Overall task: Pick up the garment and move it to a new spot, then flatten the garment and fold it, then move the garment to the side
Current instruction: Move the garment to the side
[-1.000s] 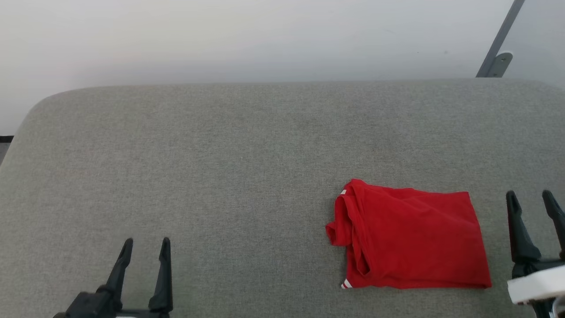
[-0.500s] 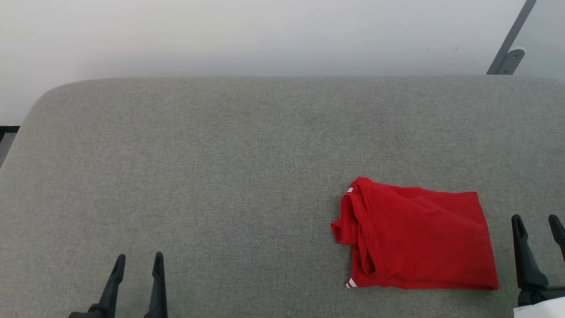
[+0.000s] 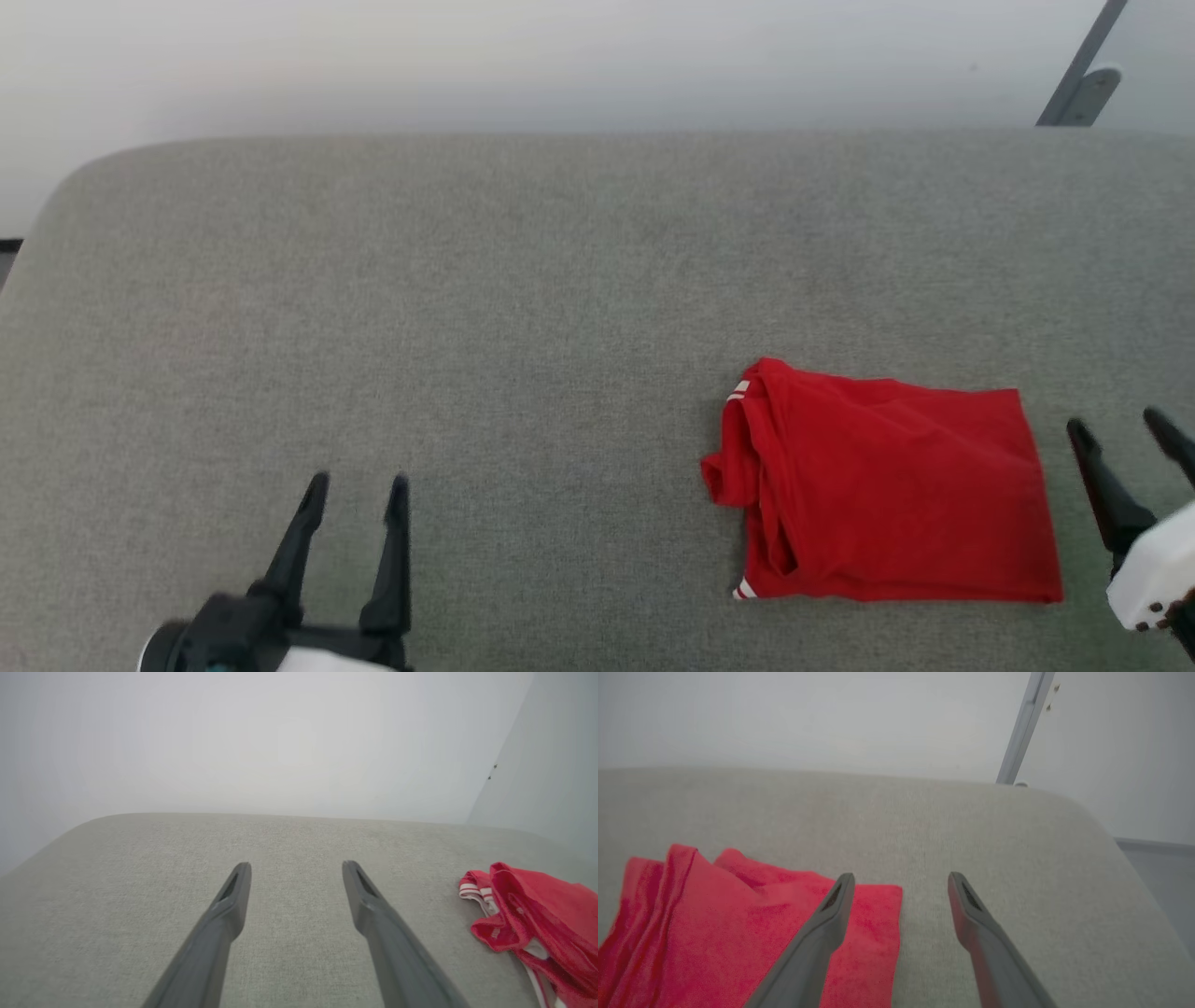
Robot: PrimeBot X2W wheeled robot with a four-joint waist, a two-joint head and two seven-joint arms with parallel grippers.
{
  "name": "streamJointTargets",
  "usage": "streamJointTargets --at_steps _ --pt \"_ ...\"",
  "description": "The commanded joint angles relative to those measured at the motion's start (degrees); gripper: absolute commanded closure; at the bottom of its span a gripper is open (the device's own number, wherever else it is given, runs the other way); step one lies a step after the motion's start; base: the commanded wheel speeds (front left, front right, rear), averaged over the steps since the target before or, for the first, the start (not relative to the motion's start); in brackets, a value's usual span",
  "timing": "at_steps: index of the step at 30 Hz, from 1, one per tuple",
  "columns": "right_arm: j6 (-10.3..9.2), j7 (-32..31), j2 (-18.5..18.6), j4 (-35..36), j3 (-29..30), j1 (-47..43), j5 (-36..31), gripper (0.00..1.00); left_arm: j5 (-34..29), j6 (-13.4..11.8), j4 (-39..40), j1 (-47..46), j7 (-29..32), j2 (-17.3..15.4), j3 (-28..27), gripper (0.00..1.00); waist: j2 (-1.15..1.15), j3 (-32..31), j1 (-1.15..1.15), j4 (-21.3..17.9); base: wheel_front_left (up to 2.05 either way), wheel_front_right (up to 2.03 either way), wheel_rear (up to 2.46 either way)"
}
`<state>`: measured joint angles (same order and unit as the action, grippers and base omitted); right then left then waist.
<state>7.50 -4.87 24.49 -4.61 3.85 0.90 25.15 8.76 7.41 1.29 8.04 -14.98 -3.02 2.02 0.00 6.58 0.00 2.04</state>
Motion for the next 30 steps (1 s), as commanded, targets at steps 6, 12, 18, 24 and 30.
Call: streamJointTargets --at_steps 6,12,18,24,30 --pt "-0.04 -22.4 7.2 -0.3 -6.1 5.2 4.5 0.00 -0.8 0.1 -1.3 -6.3 -0.3 -0.7 2.5 0.00 0.00 4.9 0.00 1.4 0.00 0.00 0.00" --pt "-0.03 -35.5 9.7 -0.8 -7.6 8.5 7.3 0.00 -1.1 0.1 -1.9 -10.5 -0.3 -0.5 4.8 0.00 0.00 9.9 0.00 2.8 0.00 0.00 0.00" --pt "0.00 -40.7 7.7 -2.1 -10.6 8.0 9.4 0.00 -1.0 0.1 -3.0 -13.9 -0.3 -0.3 6.4 0.00 0.00 12.6 0.00 4.0 0.00 0.00 0.00" --pt "0.16 -38.2 6.3 -2.4 -11.9 8.7 11.1 1.00 -1.1 0.1 -3.7 -14.5 -0.3 -0.8 5.5 0.00 0.00 12.7 0.00 2.1 0.00 0.00 0.00" --pt "-0.03 -33.1 6.2 -3.0 -9.5 10.2 11.6 1.00 -0.9 0.1 -3.9 -14.9 -0.3 -2.3 5.5 0.00 0.00 12.2 0.00 -1.6 0.00 0.00 0.00"
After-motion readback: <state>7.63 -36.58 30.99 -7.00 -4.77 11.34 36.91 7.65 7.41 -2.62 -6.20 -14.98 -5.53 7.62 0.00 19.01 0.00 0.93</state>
